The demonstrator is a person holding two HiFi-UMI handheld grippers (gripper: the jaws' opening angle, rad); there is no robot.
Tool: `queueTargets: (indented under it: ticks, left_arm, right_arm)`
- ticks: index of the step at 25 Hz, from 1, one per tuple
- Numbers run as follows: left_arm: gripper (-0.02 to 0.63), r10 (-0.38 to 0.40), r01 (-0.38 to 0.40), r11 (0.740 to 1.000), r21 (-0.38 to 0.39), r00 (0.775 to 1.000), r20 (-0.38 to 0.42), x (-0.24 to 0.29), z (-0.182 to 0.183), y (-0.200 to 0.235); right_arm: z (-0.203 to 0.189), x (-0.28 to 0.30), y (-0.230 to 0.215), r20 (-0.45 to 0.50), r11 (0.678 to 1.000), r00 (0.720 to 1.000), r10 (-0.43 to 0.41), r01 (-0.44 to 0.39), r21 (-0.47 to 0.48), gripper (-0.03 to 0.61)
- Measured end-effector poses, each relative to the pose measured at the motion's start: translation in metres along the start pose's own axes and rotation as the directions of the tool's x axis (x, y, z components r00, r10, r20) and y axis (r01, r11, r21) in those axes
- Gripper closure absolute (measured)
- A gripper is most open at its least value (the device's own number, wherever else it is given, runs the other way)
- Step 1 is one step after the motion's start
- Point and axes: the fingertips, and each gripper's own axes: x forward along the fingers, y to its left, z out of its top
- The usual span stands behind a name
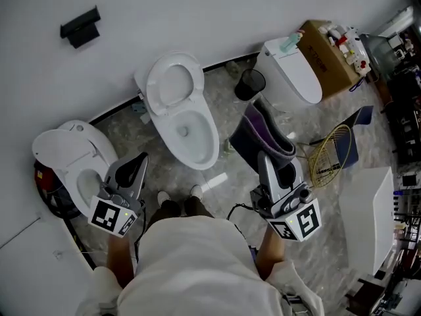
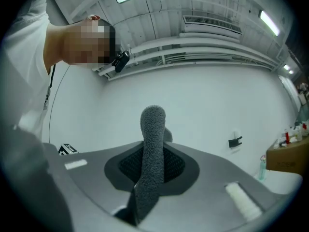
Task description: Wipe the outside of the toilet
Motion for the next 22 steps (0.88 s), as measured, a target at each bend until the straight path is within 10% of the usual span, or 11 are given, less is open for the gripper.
queueTargets:
  ticks: [22]
  left_arm:
    - [0.615,0.031,-0.031,0.999,0.016,1.0,0.0,0.006,0.01,0.013]
  right_arm:
    - [-0.032,0.017,-0.009,-0.05,1.0,0.998,0.024,-0.024,-0.003,0.518]
